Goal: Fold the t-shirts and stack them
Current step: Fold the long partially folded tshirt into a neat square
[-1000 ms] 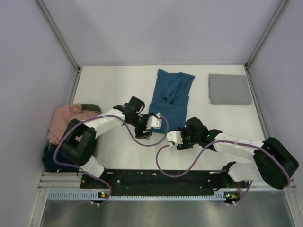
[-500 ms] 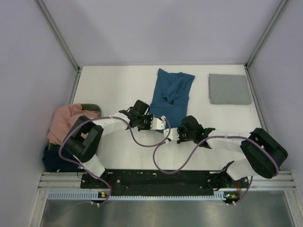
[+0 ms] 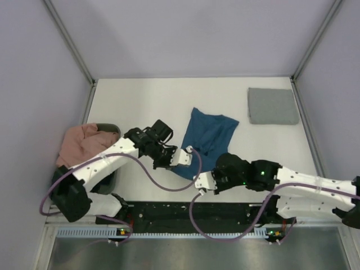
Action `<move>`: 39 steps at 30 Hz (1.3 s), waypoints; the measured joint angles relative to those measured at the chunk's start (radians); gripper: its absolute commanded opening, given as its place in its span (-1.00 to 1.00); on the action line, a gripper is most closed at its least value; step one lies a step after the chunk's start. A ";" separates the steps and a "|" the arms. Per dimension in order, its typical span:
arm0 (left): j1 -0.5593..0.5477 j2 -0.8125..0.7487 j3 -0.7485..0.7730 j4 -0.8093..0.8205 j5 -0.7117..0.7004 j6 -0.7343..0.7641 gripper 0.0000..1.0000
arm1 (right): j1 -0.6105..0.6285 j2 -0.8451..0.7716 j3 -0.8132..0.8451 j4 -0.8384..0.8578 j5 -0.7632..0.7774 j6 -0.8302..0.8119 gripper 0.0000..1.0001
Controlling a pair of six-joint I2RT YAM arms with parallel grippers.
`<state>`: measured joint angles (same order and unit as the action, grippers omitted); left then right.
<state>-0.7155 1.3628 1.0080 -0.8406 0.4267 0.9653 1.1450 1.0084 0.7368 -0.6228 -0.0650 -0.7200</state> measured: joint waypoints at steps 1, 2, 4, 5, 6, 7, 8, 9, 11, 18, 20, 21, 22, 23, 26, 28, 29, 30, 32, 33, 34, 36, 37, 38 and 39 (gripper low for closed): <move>-0.001 -0.031 0.028 -0.081 0.029 -0.006 -1.00 | 0.042 -0.039 0.037 -0.048 -0.012 0.037 -1.00; -0.003 -0.051 0.055 -0.142 0.051 -0.011 -1.00 | 0.073 -0.071 0.074 -0.090 -0.026 0.071 -1.00; -0.008 -0.095 0.132 -0.264 0.093 -0.034 -1.00 | 0.102 -0.116 0.140 -0.147 -0.061 0.127 -1.00; -0.009 -0.117 0.169 -0.304 0.107 -0.048 -1.00 | 0.106 -0.138 0.170 -0.164 -0.075 0.150 -1.00; -0.009 -0.137 0.208 -0.336 0.113 -0.062 -1.00 | 0.108 -0.157 0.193 -0.177 -0.079 0.168 -1.00; -0.008 -0.148 0.234 -0.351 0.116 -0.077 -1.00 | 0.104 -0.169 0.206 -0.184 -0.078 0.180 -1.00; -0.009 -0.155 0.259 -0.360 0.116 -0.093 -1.00 | 0.087 -0.181 0.216 -0.193 -0.080 0.195 -1.00; -0.009 -0.156 0.287 -0.357 0.113 -0.120 -1.00 | 0.056 -0.191 0.222 -0.200 -0.086 0.208 -1.00; -0.009 -0.134 0.310 -0.327 0.101 -0.160 -1.00 | -0.067 -0.200 0.221 -0.212 -0.106 0.228 -1.00; -0.005 0.221 0.469 -0.221 0.030 -0.217 -1.00 | -0.502 -0.122 0.195 -0.224 -0.238 0.254 -1.00; 0.005 0.352 0.575 -0.221 0.006 -0.234 -1.00 | -0.581 -0.059 0.185 -0.231 -0.263 0.250 -1.00; 0.013 0.413 0.627 -0.214 -0.002 -0.242 -1.00 | -0.628 -0.021 0.179 -0.228 -0.277 0.248 -1.00; 0.021 0.471 0.681 -0.211 -0.006 -0.251 -1.00 | -0.671 0.015 0.175 -0.222 -0.288 0.245 -1.00; 0.027 0.521 0.731 -0.213 -0.009 -0.259 -1.00 | -0.714 0.055 0.171 -0.207 -0.300 0.243 -1.00; 0.042 0.652 0.858 -0.217 -0.019 -0.275 -1.00 | -0.779 0.152 0.171 -0.154 -0.299 0.243 -1.00; 0.051 0.704 0.885 -0.215 -0.027 -0.285 -1.00 | -0.795 0.212 0.171 -0.117 -0.301 0.242 -1.00; 0.056 0.719 0.888 -0.214 -0.031 -0.290 -1.00 | -0.801 0.238 0.171 -0.103 -0.307 0.242 -1.00; 0.060 0.731 0.888 -0.209 -0.035 -0.298 -1.00 | -0.811 0.268 0.171 -0.088 -0.318 0.242 -1.00; 0.064 0.755 0.893 -0.192 -0.047 -0.318 -1.00 | -0.836 0.323 0.171 -0.057 -0.332 0.245 -1.00; 0.065 0.764 0.899 -0.182 -0.051 -0.327 -1.00 | -0.849 0.343 0.171 -0.046 -0.333 0.246 -1.00; 0.065 0.779 0.910 -0.166 -0.055 -0.339 -1.00 | -0.861 0.363 0.171 -0.034 -0.333 0.249 -1.00; 0.064 0.805 0.926 -0.129 -0.061 -0.356 -1.00 | -0.885 0.396 0.171 -0.011 -0.329 0.253 -1.00; 0.064 0.817 0.930 -0.110 -0.064 -0.365 -1.00 | -0.895 0.409 0.171 0.001 -0.327 0.255 -1.00; 0.064 0.827 0.935 -0.093 -0.067 -0.372 -0.97 | -0.901 0.420 0.171 0.012 -0.322 0.259 -1.00; 0.064 0.837 0.937 -0.078 -0.069 -0.380 -0.92 | -0.906 0.434 0.171 0.023 -0.316 0.264 -1.00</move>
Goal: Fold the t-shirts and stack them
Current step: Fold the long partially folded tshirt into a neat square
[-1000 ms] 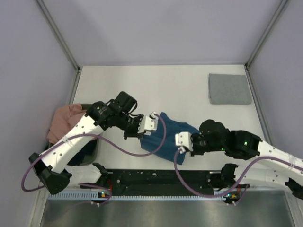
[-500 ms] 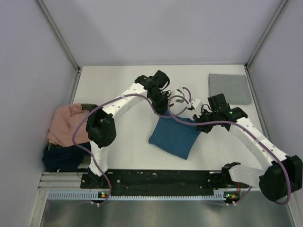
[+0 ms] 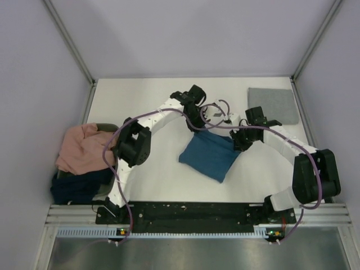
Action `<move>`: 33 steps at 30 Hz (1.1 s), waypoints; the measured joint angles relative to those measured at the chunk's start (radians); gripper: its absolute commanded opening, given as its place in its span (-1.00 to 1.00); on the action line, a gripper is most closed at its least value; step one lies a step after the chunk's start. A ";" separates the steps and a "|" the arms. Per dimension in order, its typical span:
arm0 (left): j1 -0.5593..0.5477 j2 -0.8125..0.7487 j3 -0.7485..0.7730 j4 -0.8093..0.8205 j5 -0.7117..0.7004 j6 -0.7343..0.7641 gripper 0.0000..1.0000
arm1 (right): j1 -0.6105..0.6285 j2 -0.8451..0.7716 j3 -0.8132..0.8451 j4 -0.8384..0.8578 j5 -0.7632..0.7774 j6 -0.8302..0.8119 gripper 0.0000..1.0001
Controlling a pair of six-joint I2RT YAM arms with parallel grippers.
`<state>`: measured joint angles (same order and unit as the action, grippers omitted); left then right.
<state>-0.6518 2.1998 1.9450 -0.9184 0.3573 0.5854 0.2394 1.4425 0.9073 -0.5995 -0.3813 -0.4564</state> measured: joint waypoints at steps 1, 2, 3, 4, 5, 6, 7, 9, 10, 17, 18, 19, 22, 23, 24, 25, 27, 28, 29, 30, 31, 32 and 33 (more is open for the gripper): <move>0.000 0.011 0.001 0.016 -0.003 -0.009 -0.87 | -0.002 0.012 0.000 0.010 0.007 0.006 -1.00; -0.001 0.019 0.002 0.028 -0.006 -0.016 -0.78 | -0.006 0.029 0.000 0.023 0.015 0.013 -0.99; -0.005 0.029 0.003 0.045 -0.011 -0.031 -0.60 | -0.011 0.047 0.000 0.038 0.023 0.019 -0.84; -0.008 0.039 0.005 0.063 -0.018 -0.045 -0.43 | -0.016 0.068 0.000 0.053 0.029 0.024 -0.78; -0.012 0.050 0.009 0.078 -0.028 -0.063 -0.36 | -0.023 0.088 0.000 0.069 0.038 0.034 -0.72; -0.015 0.061 0.016 0.092 -0.044 -0.076 -0.27 | -0.028 0.109 0.000 0.086 0.053 0.044 -0.58; -0.018 0.071 0.026 0.109 -0.065 -0.091 -0.16 | -0.034 0.130 0.001 0.100 0.073 0.057 -0.47; -0.022 0.094 0.043 0.139 -0.114 -0.124 0.06 | -0.043 0.172 0.014 0.124 0.111 0.080 -0.40; -0.021 0.105 0.055 0.157 -0.148 -0.148 0.12 | -0.045 0.195 0.036 0.127 0.130 0.094 -0.39; 0.023 0.111 0.141 0.240 -0.305 -0.240 0.25 | -0.053 0.292 0.243 0.146 0.390 0.222 -0.20; 0.034 0.094 0.134 0.251 -0.309 -0.247 0.25 | -0.057 0.290 0.260 0.143 0.410 0.243 -0.17; 0.046 0.066 0.109 0.266 -0.310 -0.251 0.22 | -0.062 0.284 0.274 0.139 0.417 0.269 -0.17; 0.059 -0.062 -0.018 0.290 -0.274 -0.260 -0.26 | -0.073 0.221 0.275 0.107 0.373 0.336 -0.43; 0.055 -0.112 -0.062 0.290 -0.249 -0.262 -0.37 | -0.076 0.195 0.269 0.103 0.350 0.351 -0.54; 0.047 -0.157 -0.100 0.292 -0.216 -0.261 -0.54 | -0.077 0.155 0.255 0.103 0.311 0.377 -0.67; 0.039 -0.189 -0.125 0.295 -0.185 -0.259 -0.66 | -0.077 0.121 0.241 0.101 0.270 0.397 -0.83; 0.013 -0.237 -0.158 0.299 -0.103 -0.248 -0.88 | -0.077 0.076 0.218 0.102 0.192 0.433 -1.00; 0.003 -0.241 -0.160 0.303 -0.074 -0.246 -0.93 | -0.077 0.071 0.212 0.102 0.158 0.452 -1.00; -0.008 -0.236 -0.156 0.312 -0.049 -0.243 -0.99 | -0.077 0.079 0.209 0.102 0.128 0.472 -1.00; -0.019 -0.215 -0.140 0.309 -0.028 -0.241 -1.00 | -0.077 0.094 0.205 0.107 0.109 0.486 -1.00; -0.026 -0.185 -0.117 0.306 -0.010 -0.238 -1.00 | -0.077 0.117 0.201 0.105 0.094 0.497 -1.00; -0.030 -0.142 -0.082 0.298 0.006 -0.231 -1.00 | -0.077 0.147 0.199 0.104 0.078 0.510 -1.00; -0.031 -0.095 -0.048 0.292 0.020 -0.225 -1.00 | -0.077 0.181 0.199 0.104 0.064 0.518 -1.00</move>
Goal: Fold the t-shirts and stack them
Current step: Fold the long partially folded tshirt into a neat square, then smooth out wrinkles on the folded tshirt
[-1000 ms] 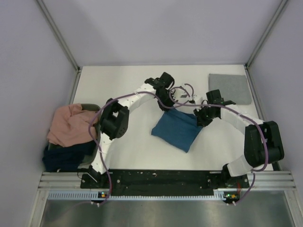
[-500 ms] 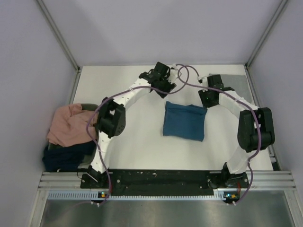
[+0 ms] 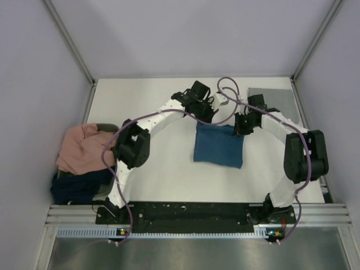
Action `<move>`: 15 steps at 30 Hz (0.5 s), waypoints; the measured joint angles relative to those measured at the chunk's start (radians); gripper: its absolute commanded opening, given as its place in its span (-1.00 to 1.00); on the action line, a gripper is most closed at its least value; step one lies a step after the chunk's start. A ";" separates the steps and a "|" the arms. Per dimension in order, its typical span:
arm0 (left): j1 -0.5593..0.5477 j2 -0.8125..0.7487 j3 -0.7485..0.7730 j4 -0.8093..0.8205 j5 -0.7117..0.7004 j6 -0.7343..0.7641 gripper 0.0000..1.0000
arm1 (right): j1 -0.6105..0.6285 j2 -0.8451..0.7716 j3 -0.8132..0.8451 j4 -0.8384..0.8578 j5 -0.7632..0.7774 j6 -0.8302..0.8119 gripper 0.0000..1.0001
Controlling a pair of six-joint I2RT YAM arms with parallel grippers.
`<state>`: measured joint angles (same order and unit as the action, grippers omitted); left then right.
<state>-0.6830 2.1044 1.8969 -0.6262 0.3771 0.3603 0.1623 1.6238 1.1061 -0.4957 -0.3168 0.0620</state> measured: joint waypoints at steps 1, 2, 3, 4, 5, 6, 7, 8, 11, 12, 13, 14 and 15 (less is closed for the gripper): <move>0.001 0.044 0.026 -0.005 0.007 0.005 -1.00 | 0.000 0.040 0.000 0.001 -0.011 0.007 -1.00; 0.004 0.087 0.042 -0.008 0.011 0.008 -1.00 | 0.000 0.078 0.000 0.000 -0.023 0.013 -1.00; 0.008 0.124 0.049 -0.011 0.011 0.009 -1.00 | 0.000 0.114 0.001 0.000 -0.029 0.021 -1.00; 0.011 0.154 0.050 -0.014 0.008 0.009 -1.00 | 0.000 0.143 0.002 0.000 -0.031 0.027 -1.00; 0.016 0.179 0.050 -0.019 0.003 0.009 -1.00 | 0.000 0.163 0.004 0.000 -0.034 0.030 -1.00; 0.020 0.198 0.050 -0.020 -0.005 0.008 -1.00 | 0.000 0.182 0.016 -0.005 -0.039 0.040 -1.00; 0.024 0.213 0.050 -0.019 -0.014 0.006 -1.00 | 0.000 0.193 0.034 -0.013 -0.042 0.047 -1.00; 0.029 0.222 0.050 -0.017 -0.024 0.003 -0.99 | 0.000 0.200 0.052 -0.013 -0.041 0.048 -1.00; 0.040 0.230 0.077 -0.009 -0.050 -0.018 -0.96 | 0.000 0.219 0.098 0.001 -0.040 0.056 -1.00; 0.044 0.231 0.090 -0.006 -0.056 -0.023 -0.95 | 0.000 0.224 0.110 0.005 -0.039 0.057 -1.00; 0.048 0.231 0.105 0.002 -0.062 -0.027 -0.95 | 0.000 0.229 0.120 0.008 -0.039 0.059 -1.00; 0.052 0.231 0.119 0.008 -0.068 -0.034 -0.93 | 0.000 0.235 0.127 0.010 -0.039 0.062 -1.00; 0.055 0.232 0.137 0.016 -0.075 -0.043 -0.92 | 0.000 0.245 0.136 0.010 -0.038 0.063 -1.00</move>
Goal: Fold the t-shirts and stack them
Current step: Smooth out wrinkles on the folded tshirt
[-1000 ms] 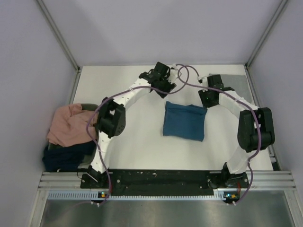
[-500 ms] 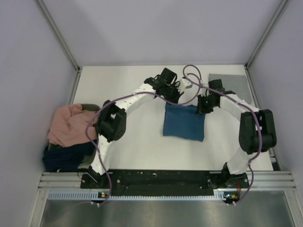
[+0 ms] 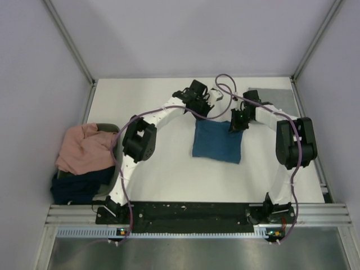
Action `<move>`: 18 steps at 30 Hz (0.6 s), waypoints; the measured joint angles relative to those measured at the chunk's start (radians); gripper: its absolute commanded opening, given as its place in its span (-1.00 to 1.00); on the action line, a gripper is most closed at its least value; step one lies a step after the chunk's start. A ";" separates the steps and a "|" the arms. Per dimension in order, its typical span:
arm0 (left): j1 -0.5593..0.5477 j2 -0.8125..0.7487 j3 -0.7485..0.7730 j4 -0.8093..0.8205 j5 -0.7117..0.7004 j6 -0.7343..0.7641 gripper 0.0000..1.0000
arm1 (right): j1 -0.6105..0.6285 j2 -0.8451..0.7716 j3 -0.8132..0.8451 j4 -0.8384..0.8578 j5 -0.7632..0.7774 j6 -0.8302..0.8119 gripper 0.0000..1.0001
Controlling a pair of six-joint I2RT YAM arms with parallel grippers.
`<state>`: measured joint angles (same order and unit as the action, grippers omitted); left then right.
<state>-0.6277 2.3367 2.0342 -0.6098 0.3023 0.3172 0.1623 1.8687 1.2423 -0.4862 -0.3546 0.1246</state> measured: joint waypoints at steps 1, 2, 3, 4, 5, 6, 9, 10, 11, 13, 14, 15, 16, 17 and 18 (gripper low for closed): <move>0.005 0.004 0.013 0.005 -0.006 -0.005 -0.90 | 0.000 0.014 0.012 0.000 0.002 0.002 -1.00; 0.009 0.013 0.035 0.006 -0.010 -0.012 -0.88 | 0.000 0.029 0.025 -0.002 0.002 0.003 -1.00; 0.012 0.024 0.051 0.008 -0.016 -0.016 -0.87 | 0.000 0.045 0.038 -0.003 0.003 0.005 -1.00; 0.016 0.040 0.074 0.008 -0.022 -0.020 -0.87 | 0.000 0.066 0.059 -0.008 0.006 0.009 -1.00; 0.019 0.058 0.095 0.007 -0.030 -0.024 -0.87 | 0.000 0.087 0.083 -0.012 0.009 0.012 -1.00; 0.024 0.077 0.114 0.005 -0.035 -0.027 -0.87 | 0.000 0.106 0.108 -0.016 0.012 0.018 -1.00; 0.036 0.129 0.163 -0.001 -0.056 -0.028 -0.86 | -0.001 0.140 0.171 -0.017 0.037 0.027 -1.00; 0.041 0.143 0.174 -0.005 -0.064 -0.028 -0.85 | -0.001 0.143 0.182 -0.017 0.044 0.030 -1.00; 0.046 0.151 0.180 -0.010 -0.069 -0.029 -0.85 | -0.002 0.143 0.191 -0.016 0.055 0.035 -1.00; 0.058 0.160 0.200 -0.031 -0.083 -0.034 -0.84 | -0.002 0.143 0.208 -0.016 0.078 0.043 -1.00; 0.064 0.159 0.211 -0.043 -0.088 -0.035 -0.84 | -0.003 0.143 0.216 -0.016 0.096 0.047 -1.00; 0.068 0.157 0.223 -0.050 -0.092 -0.035 -0.84 | -0.004 0.143 0.220 -0.016 0.109 0.053 -1.00; 0.071 0.151 0.230 -0.050 -0.092 -0.035 -0.84 | -0.005 0.143 0.227 -0.020 0.121 0.056 -1.00; 0.075 0.137 0.230 -0.054 -0.091 -0.036 -0.84 | -0.011 0.143 0.232 -0.023 0.129 0.060 -1.00; 0.078 0.118 0.226 -0.060 -0.088 -0.036 -0.84 | -0.017 0.142 0.233 -0.023 0.134 0.063 -1.00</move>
<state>-0.5495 2.4546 2.2604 -0.6697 0.2146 0.2810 0.1455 2.0106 1.4754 -0.5095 -0.2207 0.1871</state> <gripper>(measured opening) 0.080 0.003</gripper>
